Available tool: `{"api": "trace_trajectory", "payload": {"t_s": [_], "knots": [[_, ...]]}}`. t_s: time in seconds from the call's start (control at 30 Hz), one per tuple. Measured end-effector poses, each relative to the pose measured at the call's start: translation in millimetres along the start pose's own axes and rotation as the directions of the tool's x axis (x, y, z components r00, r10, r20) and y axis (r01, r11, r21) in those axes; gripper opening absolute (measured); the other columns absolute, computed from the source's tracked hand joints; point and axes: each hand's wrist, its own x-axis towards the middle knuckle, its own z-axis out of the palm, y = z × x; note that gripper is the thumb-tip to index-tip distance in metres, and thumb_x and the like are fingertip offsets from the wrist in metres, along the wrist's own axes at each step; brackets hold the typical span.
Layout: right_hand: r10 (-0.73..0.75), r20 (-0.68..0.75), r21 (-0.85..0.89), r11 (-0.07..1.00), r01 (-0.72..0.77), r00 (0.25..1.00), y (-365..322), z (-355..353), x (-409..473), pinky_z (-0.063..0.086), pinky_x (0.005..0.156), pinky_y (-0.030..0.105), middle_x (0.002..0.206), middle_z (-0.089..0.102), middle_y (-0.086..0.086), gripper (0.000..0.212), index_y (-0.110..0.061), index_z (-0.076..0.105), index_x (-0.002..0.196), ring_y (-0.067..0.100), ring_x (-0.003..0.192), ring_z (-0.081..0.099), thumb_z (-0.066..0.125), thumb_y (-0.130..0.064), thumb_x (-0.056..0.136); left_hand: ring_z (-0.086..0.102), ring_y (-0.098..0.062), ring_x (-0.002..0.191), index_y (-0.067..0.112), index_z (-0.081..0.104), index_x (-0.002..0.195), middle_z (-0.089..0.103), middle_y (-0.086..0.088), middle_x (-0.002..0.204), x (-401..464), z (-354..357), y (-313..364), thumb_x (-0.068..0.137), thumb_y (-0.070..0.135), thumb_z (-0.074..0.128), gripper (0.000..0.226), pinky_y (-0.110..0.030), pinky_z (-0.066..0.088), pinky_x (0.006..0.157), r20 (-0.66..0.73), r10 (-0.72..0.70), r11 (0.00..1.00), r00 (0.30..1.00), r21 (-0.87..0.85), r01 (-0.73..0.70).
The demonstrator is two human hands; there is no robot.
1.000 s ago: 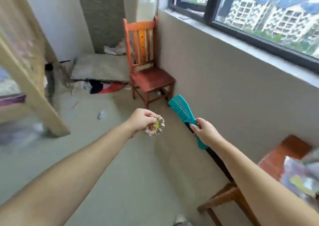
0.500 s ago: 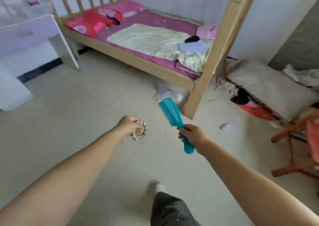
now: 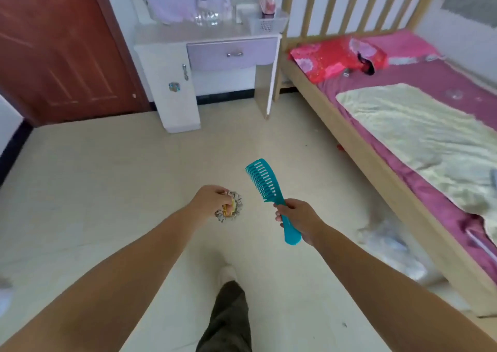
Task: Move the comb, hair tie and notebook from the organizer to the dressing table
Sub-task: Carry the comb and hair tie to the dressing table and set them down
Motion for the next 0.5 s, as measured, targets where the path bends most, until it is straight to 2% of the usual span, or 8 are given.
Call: {"api": "trace_trajectory", "payload": {"t_s": [0.1,0.2,0.23,0.33,0.5], "knots": [[-0.014,-0.019,-0.001,1.000,0.014,1.000,-47.1,6.7,84.8,0.046,0.067,0.029,0.075,0.058,0.004,0.017,-0.006,0.062,0.102,0.016,0.068,0.054,0.052,-0.011,0.089,0.059,-0.024,0.066,0.005,0.067,0.081,0.061,-0.015,0.072,82.1,-21.3,31.8,0.077,-0.003,0.060,0.012,-0.028,0.046,0.063,-0.032,-0.004,0.999,0.999,-0.049,0.003],[0.013,-0.078,0.025,1.000,-0.012,0.997,-100.3,0.4,158.2,0.047,0.066,0.030,0.073,0.057,0.005,0.015,-0.008,0.062,0.100,0.017,0.066,0.053,0.056,-0.016,0.089,0.061,-0.010,0.045,0.006,0.066,0.075,0.061,-0.010,0.061,151.9,-43.0,82.7,0.080,-0.005,0.057,0.014,-0.017,0.049,0.043,-0.011,-0.025,0.995,1.000,-0.099,0.023],[0.016,-0.095,0.019,1.000,-0.015,0.995,-119.8,-3.8,182.9,0.047,0.066,0.030,0.074,0.057,0.005,0.014,-0.010,0.061,0.098,0.017,0.066,0.053,0.056,-0.018,0.089,0.062,-0.011,0.048,0.006,0.065,0.080,0.061,-0.011,0.066,175.7,-50.0,101.5,0.081,-0.004,0.058,0.012,-0.017,0.051,0.044,-0.013,-0.006,0.995,1.000,-0.104,0.005],[0.041,-0.125,0.002,0.999,-0.041,0.991,-168.2,-15.9,250.7,0.046,0.065,0.029,0.078,0.058,0.005,0.010,-0.016,0.058,0.095,0.016,0.068,0.054,0.056,-0.024,0.089,0.060,-0.026,0.076,0.005,0.065,0.089,0.060,-0.017,0.084,242.4,-66.9,151.9,0.080,-0.003,0.058,0.014,-0.027,0.051,0.064,-0.021,0.033,0.994,0.999,-0.103,-0.035],[0.013,-0.107,-0.014,1.000,-0.015,0.994,-239.4,-30.7,385.5,0.047,0.074,0.035,0.081,0.059,0.007,0.013,-0.015,0.058,0.098,0.019,0.073,0.055,0.055,-0.023,0.090,0.061,-0.029,0.089,0.005,0.066,0.098,0.063,-0.017,0.096,378.2,-82.9,221.3,0.079,0.001,0.061,0.020,-0.041,0.053,0.084,-0.036,0.038,0.996,0.999,-0.085,-0.041]]}}
